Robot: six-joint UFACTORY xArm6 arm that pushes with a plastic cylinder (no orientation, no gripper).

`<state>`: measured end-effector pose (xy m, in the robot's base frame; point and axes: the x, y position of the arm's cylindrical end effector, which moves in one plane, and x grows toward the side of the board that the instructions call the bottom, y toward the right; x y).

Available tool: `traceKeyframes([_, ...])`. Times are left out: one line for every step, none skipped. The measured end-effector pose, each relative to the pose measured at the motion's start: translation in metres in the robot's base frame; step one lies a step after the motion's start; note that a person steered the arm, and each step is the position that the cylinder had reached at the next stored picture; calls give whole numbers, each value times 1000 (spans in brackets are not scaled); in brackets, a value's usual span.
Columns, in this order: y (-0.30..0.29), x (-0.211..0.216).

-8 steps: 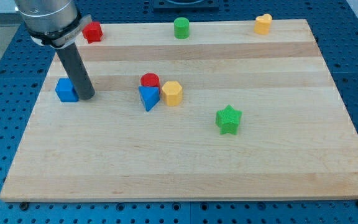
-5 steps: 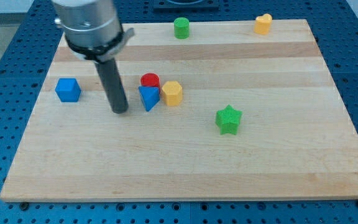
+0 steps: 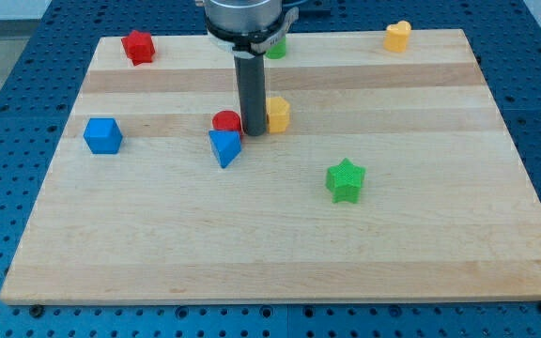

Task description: Move the yellow hexagon towards the right centre

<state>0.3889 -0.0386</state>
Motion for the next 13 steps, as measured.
traceKeyframes([0,-24])
traceKeyframes([4,-41])
traceKeyframes([38,-39])
traceKeyframes([91,-24])
traceKeyframes([139,-15])
traceKeyframes([174,-9])
traceKeyframes([145,-11])
traceKeyframes([93,-13])
traceKeyframes([87,5])
traceKeyframes([104,27])
traceKeyframes([121,30])
traceKeyframes([136,29])
traceKeyframes([148,21])
